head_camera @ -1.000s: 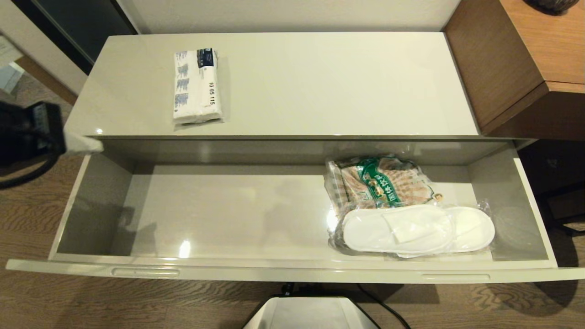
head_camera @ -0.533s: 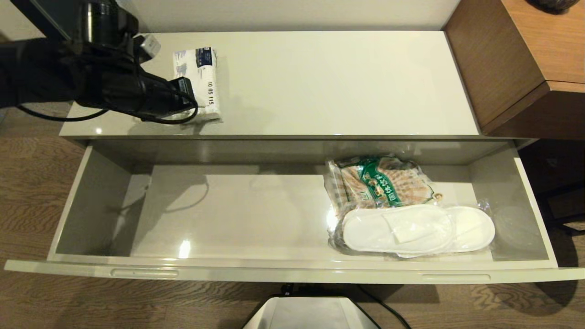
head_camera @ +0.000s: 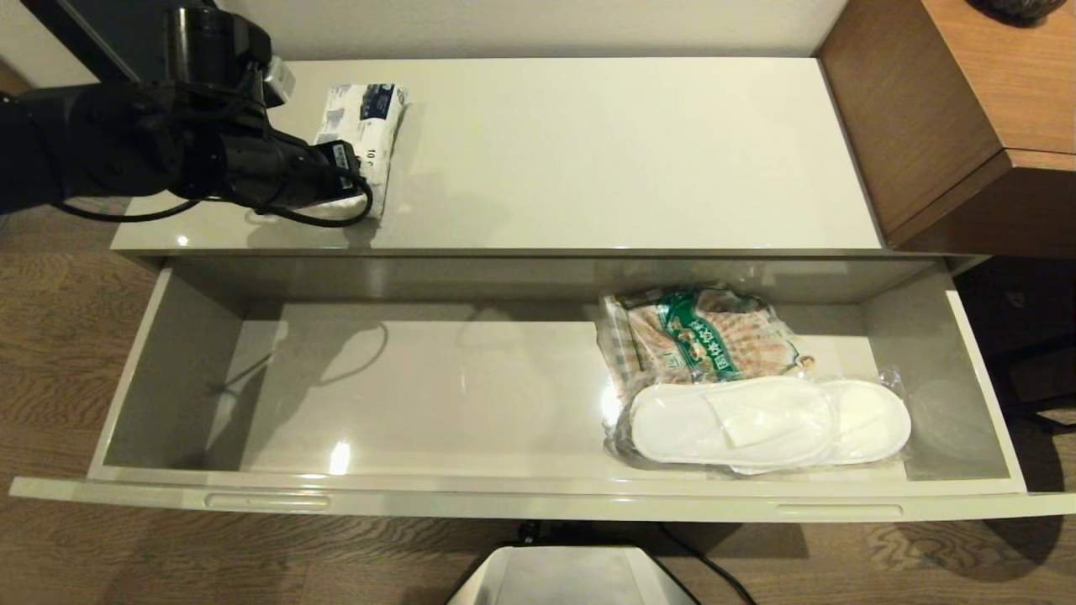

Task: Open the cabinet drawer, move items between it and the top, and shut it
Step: Pick up the tissue on the table

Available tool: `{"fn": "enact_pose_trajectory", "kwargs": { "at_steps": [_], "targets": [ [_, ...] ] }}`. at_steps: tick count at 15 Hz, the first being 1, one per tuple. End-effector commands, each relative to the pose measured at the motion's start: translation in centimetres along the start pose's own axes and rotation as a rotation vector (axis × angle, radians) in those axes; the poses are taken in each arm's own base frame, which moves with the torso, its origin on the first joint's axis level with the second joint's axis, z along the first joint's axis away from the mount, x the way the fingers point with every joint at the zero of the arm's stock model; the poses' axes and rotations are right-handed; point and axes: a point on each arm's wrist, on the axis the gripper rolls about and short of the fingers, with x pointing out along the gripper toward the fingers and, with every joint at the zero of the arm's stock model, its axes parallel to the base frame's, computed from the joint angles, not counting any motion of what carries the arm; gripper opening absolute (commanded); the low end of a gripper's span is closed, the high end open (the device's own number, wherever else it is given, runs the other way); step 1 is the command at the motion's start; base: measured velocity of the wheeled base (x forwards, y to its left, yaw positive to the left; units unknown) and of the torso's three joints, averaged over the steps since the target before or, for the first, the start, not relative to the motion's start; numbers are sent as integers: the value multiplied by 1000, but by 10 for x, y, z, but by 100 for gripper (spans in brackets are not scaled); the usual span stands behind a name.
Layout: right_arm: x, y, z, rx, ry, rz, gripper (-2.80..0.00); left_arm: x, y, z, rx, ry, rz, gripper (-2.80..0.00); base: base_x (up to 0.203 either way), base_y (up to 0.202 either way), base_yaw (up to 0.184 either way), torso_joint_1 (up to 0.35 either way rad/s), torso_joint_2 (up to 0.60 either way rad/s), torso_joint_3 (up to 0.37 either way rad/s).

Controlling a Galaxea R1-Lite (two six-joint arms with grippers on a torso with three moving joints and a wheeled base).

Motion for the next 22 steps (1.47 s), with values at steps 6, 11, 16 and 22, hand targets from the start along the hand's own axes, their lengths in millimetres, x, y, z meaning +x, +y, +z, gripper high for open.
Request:
{"fn": "enact_pose_trajectory", "kwargs": {
  "at_steps": [6, 11, 16, 22],
  "targets": [
    [0, 0, 0, 0, 0, 0, -280, 39, -5, -14, 90, -74, 102, 0, 0, 0, 0, 0, 0, 0],
    [0, 0, 0, 0, 0, 0, -280, 58, -10, -25, 190, -89, 162, 0, 0, 0, 0, 0, 0, 0],
    [0, 0, 0, 0, 0, 0, -280, 63, -12, -27, 194, -121, 210, -280, 0, 0, 0, 0, 0, 0],
    [0, 0, 0, 0, 0, 0, -280, 52, -14, -25, 190, -128, 211, -280, 0, 0, 0, 0, 0, 0]
  ]
}}
